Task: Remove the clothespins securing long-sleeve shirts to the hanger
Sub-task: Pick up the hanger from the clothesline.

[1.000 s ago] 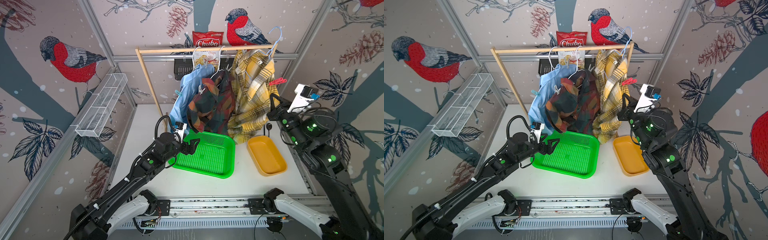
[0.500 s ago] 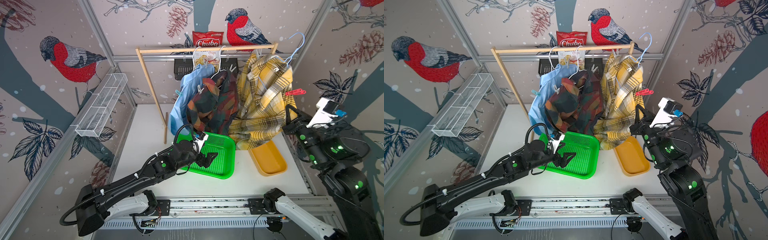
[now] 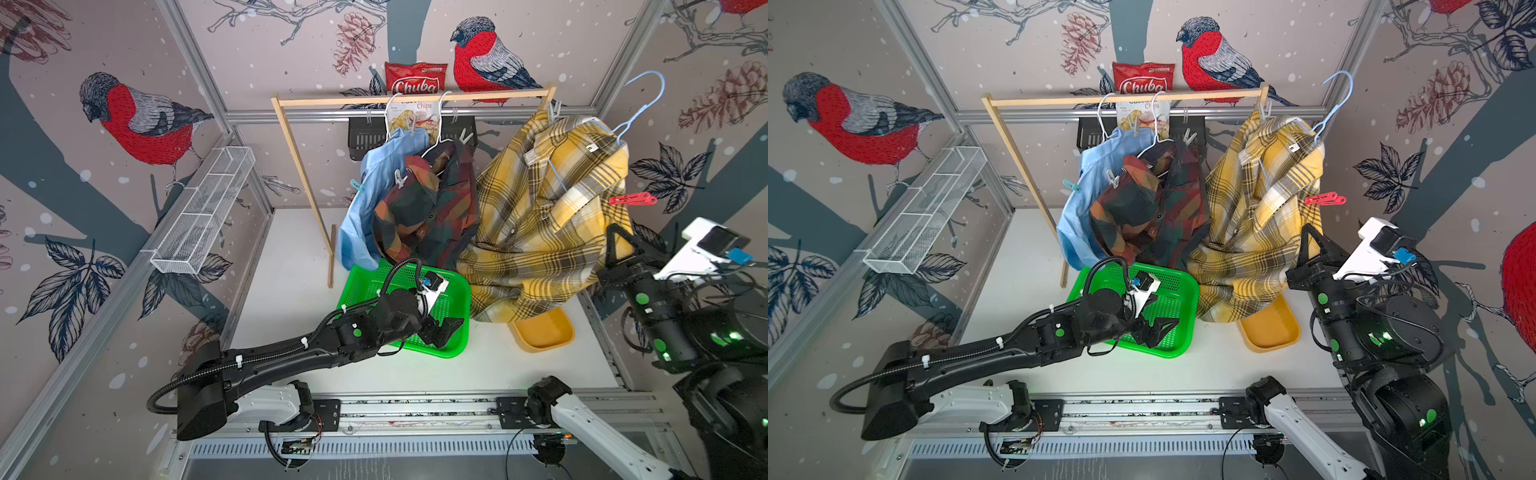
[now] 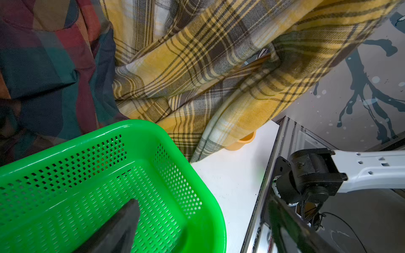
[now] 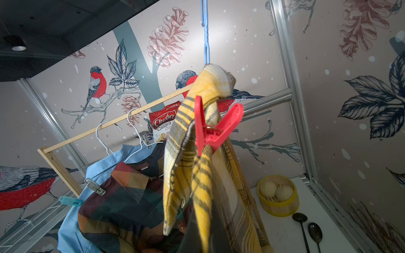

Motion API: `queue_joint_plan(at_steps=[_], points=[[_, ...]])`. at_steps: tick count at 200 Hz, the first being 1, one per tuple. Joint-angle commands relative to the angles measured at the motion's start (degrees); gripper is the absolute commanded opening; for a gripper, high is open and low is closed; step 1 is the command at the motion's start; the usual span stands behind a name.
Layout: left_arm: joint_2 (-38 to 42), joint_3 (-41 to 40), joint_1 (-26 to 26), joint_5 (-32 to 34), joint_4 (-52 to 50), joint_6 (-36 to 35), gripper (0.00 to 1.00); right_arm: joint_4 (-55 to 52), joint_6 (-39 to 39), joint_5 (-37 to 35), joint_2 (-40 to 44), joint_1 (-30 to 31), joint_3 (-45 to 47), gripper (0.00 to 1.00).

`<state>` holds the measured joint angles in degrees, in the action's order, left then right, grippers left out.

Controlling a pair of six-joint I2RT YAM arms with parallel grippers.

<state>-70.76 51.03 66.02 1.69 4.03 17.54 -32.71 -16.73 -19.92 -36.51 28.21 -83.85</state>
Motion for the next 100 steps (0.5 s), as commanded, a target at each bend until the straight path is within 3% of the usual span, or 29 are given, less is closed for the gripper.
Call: queue_joint_plan(at_steps=[1, 58, 100], points=[[-0.8, 1.2, 0.8, 1.8, 2.5, 0.2, 0.91, 2.8, -0.8, -0.3, -0.1, 0.1, -1.2, 0.0], [-2.1, 1.9, 3.3, 3.1, 3.8, -0.7, 0.93, 0.7, -1.6, 0.4, -0.3, 0.2, -4.2, 0.0], [-4.7, 2.2, 8.0, 3.1, 6.6, -2.9, 0.94, 1.1, -1.9, 1.9, -0.8, 0.2, -7.6, 0.0]])
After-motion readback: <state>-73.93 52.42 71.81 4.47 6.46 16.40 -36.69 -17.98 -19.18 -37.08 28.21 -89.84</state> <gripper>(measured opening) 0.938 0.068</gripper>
